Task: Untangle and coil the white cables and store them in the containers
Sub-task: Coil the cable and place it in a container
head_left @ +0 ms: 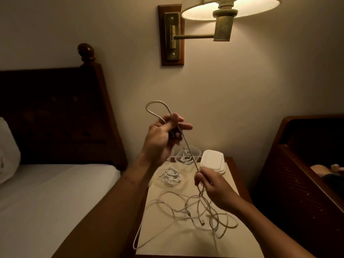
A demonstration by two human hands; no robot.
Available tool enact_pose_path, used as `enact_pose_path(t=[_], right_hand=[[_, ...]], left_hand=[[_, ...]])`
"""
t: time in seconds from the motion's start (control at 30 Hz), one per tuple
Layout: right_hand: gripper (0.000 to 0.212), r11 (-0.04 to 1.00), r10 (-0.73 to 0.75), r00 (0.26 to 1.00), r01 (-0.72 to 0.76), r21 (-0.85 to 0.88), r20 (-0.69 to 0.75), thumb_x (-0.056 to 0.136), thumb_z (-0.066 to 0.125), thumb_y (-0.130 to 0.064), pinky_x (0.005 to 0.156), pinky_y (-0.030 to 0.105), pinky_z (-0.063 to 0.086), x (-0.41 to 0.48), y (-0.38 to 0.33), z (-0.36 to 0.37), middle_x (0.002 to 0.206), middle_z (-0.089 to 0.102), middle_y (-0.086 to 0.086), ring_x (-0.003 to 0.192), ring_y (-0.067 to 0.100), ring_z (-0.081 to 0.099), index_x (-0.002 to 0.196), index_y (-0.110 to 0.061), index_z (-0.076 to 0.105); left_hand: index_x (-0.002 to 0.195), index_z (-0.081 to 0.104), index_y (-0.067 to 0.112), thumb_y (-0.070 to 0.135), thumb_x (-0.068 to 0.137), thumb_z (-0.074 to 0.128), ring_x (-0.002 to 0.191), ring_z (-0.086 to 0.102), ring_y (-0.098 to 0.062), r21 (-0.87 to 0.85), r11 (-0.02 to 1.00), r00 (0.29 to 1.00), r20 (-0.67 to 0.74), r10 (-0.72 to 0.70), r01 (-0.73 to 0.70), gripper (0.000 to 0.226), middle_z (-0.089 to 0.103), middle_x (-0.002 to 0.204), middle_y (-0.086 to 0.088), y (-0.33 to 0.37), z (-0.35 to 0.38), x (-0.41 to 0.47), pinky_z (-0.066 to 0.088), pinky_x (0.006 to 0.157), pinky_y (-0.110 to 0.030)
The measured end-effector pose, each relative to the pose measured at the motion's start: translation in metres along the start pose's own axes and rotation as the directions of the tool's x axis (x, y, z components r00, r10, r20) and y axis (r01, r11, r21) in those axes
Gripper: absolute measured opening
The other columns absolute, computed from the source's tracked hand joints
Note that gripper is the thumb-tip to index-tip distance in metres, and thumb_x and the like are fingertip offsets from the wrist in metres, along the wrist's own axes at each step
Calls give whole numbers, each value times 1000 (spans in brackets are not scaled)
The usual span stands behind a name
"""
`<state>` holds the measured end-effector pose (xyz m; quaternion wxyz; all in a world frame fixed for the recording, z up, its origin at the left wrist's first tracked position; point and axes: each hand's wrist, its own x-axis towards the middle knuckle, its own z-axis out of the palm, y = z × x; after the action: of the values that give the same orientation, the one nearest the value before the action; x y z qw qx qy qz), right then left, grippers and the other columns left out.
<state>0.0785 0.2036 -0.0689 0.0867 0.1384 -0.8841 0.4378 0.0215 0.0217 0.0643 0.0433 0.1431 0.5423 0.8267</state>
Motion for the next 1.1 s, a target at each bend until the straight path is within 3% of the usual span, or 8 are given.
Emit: enact_pose_path(t=[0.13,0.23,0.43,0.63,0.73,0.87,1.0,1.1], right_hand=[[25,989,106,991,-98,-108,77,107,42,-29,78,38,52,-13,29,-3,86,64,-12,84,8,57,89,-31,59],[26,988,153,986,-155,-13,-72,106,45,-24,65,29,48,-11,32,-12,76,65,-4,72,12,58,86,-29,61],[20,986,-112,979,88,-141,-171,98,52,-10,58,35,44,13,-11,-13,72,56,-15,68,7,53,88,-22,66],[20,984,-131,972,103,-147,-195,103,49,-20,64,31,44,17,-8,-5,79,56,-11,79,8,50,87,-25,59],[23,985,21,996,-36,-169,-89,105,44,-23,71,33,47,6,16,5,86,56,-10,85,7,50,87,-27,58],[26,981,168,985,-172,-94,-45,104,49,-17,73,28,47,-2,46,8,86,65,-9,83,3,58,85,-28,63],[27,946,290,942,-256,198,-169,103,53,-16,63,26,49,6,39,-1,75,69,3,66,5,60,82,-18,71],[26,897,323,908,-204,392,-266,103,55,-20,57,31,51,16,21,-9,73,68,12,62,17,60,86,-10,73]], left_hand=[[87,60,13,20,95,57,56,46,-9,-111,984,991,-25,134,-136,11,53,63,3,35,-25,-4,38,54,-25],[92,69,9,24,96,65,59,46,-10,309,927,977,50,208,-213,17,52,64,4,34,-44,-10,40,55,-22],[87,80,29,58,71,84,85,73,-30,773,635,977,135,-166,1,33,78,86,0,-52,-30,-27,60,81,-56],[75,74,8,16,100,63,69,63,-15,553,827,985,170,4,-99,29,70,72,-6,-43,-14,-26,49,69,-26],[73,72,14,23,101,60,58,40,-24,388,905,982,143,126,-172,33,55,65,-10,-4,-6,-23,34,52,-27],[71,69,13,34,90,66,56,42,-16,150,957,967,-29,254,-247,28,61,65,-1,45,-16,-20,35,53,-29],[79,77,11,25,92,73,55,54,-8,475,850,936,-135,326,-228,19,70,71,-1,25,-38,-19,40,54,-18],[75,76,11,9,86,79,64,66,1,600,797,993,-34,109,-67,11,76,71,5,-23,-46,-28,47,62,-13]])
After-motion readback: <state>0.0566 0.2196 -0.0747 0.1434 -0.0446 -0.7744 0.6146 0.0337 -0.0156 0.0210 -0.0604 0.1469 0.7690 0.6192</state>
